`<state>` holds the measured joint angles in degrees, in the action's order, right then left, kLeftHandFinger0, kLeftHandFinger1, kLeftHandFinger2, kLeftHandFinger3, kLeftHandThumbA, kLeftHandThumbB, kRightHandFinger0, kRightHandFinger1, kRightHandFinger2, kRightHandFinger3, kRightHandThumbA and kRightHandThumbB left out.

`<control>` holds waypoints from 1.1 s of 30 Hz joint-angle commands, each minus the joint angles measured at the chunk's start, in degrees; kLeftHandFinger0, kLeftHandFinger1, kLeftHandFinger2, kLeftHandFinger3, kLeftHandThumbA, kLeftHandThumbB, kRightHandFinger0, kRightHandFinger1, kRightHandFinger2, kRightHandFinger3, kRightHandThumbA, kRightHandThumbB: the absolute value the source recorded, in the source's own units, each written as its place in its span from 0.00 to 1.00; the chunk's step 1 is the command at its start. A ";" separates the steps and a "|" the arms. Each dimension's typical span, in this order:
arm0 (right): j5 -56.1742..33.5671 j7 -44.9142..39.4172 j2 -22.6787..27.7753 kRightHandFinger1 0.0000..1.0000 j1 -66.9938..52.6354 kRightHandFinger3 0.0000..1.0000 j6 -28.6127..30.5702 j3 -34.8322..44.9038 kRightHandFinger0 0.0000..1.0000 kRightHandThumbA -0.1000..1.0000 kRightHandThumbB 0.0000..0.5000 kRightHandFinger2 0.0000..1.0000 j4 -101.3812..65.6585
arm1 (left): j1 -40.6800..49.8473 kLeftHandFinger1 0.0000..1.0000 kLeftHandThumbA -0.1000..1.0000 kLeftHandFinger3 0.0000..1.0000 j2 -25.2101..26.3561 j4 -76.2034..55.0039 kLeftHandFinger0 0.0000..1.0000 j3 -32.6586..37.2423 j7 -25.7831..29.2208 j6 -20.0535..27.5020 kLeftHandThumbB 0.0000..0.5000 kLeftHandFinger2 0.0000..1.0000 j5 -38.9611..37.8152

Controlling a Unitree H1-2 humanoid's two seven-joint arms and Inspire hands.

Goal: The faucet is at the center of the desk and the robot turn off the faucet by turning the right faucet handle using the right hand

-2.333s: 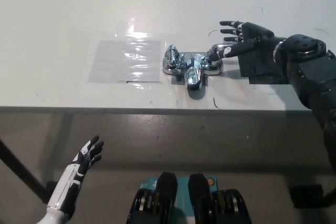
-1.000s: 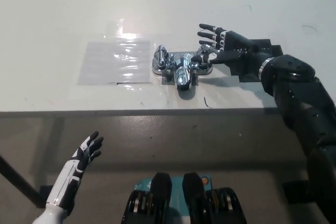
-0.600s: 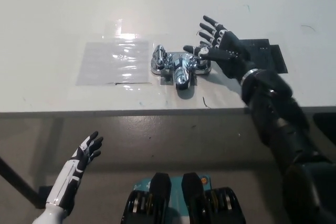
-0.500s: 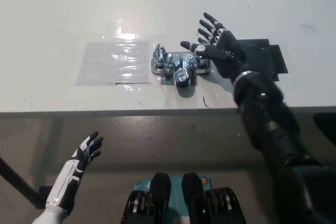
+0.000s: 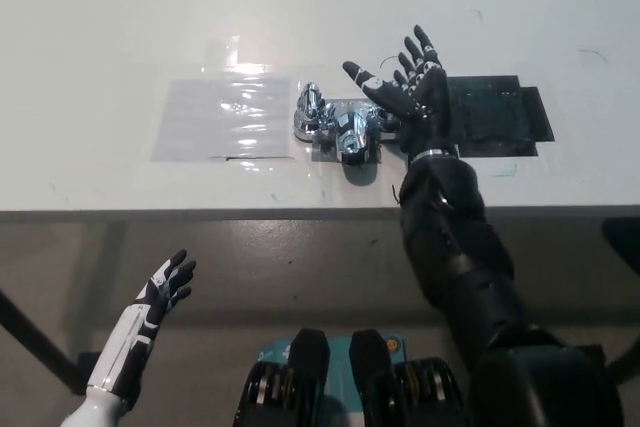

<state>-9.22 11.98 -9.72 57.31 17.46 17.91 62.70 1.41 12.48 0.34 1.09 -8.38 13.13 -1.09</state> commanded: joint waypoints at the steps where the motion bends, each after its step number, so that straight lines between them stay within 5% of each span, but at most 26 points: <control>1: 5.51 13.21 -5.93 1.00 3.82 1.00 3.29 -2.84 1.00 1.00 0.59 1.00 -5.79 | -0.93 1.00 1.00 1.00 1.16 -1.32 1.00 -0.46 -0.67 1.23 0.90 1.00 -0.07; 14: 10.70 26.80 -6.32 1.00 4.01 1.00 9.42 -5.10 1.00 1.00 0.34 1.00 -5.65 | -1.00 1.00 1.00 1.00 1.17 -1.64 1.00 -0.47 -1.14 0.25 0.94 1.00 -1.00; 21: 10.13 23.33 -2.75 1.00 0.90 1.00 8.25 -6.41 1.00 1.00 0.56 1.00 -15.28 | -1.24 1.00 1.00 1.00 1.57 -1.52 1.00 -0.66 -1.28 0.80 0.89 1.00 -1.08; 28: 10.81 23.55 0.05 1.00 -3.63 1.00 3.65 -5.00 1.00 1.00 0.60 1.00 -35.25 | -0.98 1.00 1.00 1.00 1.60 -1.28 1.00 -0.81 -1.35 0.79 0.89 1.00 -1.42; 29: 11.16 23.60 0.23 1.00 -3.95 1.00 3.10 -5.15 1.00 1.00 0.75 1.00 -36.76 | -1.00 1.00 1.00 1.00 1.60 -1.34 1.00 -0.84 -1.33 0.70 0.88 1.00 -1.39; 33: 14.77 21.43 2.62 1.00 -6.88 1.00 1.76 -6.18 1.00 1.00 0.68 1.00 -53.57 | -1.53 1.00 1.00 1.00 1.38 -0.99 1.00 -0.81 -0.95 1.12 0.88 1.00 -0.78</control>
<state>-0.63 35.01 -9.73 50.71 21.05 13.02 29.32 1.21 13.04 0.28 0.53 -8.58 13.05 -1.53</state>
